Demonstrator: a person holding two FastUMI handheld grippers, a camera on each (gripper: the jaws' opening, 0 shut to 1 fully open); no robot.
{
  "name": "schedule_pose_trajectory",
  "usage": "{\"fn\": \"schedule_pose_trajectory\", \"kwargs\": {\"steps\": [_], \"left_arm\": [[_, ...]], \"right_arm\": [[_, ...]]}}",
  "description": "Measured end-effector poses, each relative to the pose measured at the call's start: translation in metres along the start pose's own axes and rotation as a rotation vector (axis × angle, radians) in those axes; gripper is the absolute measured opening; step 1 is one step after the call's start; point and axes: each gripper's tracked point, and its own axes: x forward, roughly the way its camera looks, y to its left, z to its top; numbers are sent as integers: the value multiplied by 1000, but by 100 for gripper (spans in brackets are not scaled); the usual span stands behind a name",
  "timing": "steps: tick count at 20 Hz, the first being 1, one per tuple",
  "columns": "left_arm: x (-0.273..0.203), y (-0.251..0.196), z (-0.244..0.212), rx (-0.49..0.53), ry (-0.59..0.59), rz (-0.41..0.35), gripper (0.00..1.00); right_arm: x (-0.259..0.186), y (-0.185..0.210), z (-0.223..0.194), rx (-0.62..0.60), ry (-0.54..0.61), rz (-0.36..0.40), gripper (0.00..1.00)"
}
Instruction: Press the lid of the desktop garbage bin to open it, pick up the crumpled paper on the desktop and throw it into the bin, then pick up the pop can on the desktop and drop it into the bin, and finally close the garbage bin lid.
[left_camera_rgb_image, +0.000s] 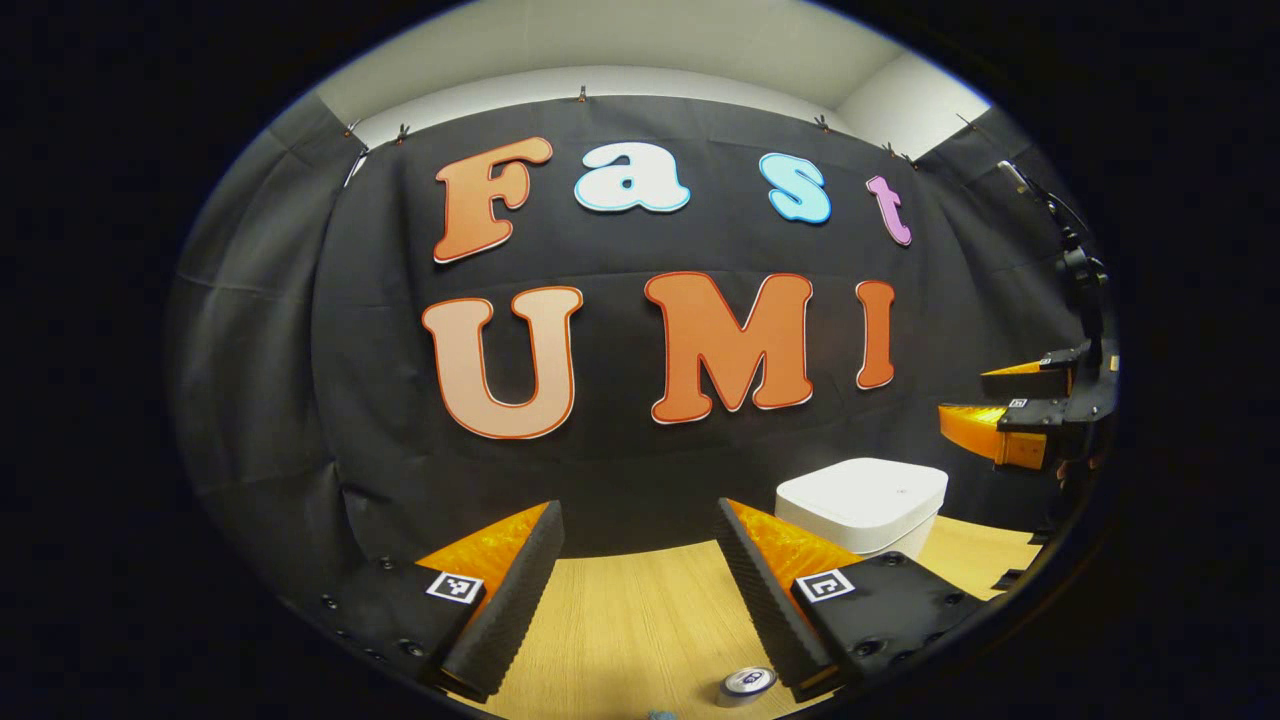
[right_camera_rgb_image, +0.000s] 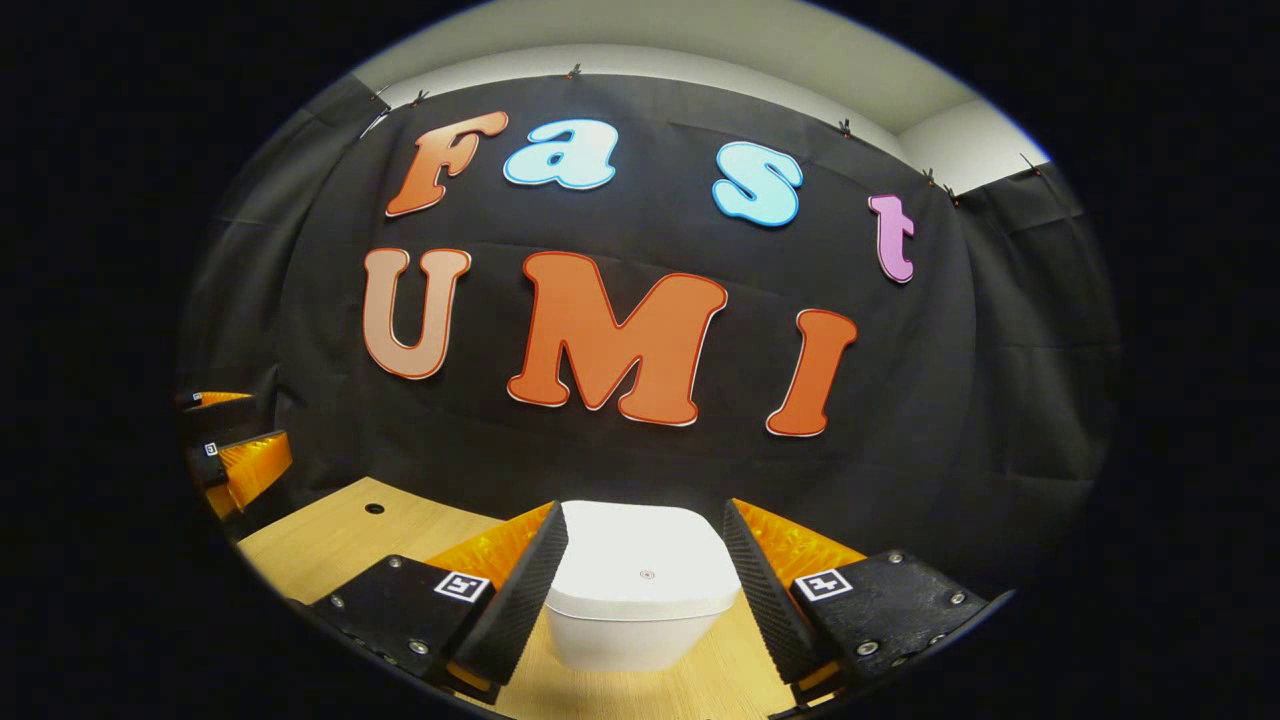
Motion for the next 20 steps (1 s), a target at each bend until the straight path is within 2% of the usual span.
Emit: {"fn": "schedule_pose_trajectory", "kwargs": {"steps": [1,3,7,9,11,13,14,20], "left_arm": [[0,3,1,-3,0,10,98],[-1,5,-4,-8,24,46,98],[0,14,-4,14,36,99,99],[-1,18,-4,18,40,131,99],[-2,18,-7,21,59,150,99],[-2,18,-9,24,71,162,99],[-2,19,-10,27,80,174,100],[-3,19,-14,42,115,206,100]], "right_arm": [[5,1,0,3,4,9,94],[20,1,-7,-2,17,37,86],[45,0,-14,16,32,76,62],[60,-1,-23,15,60,105,36],[76,-5,-38,10,96,120,17],[84,-8,-49,10,112,137,5],[89,-8,-56,8,125,146,1],[102,2,-102,7,239,215,1]]}}
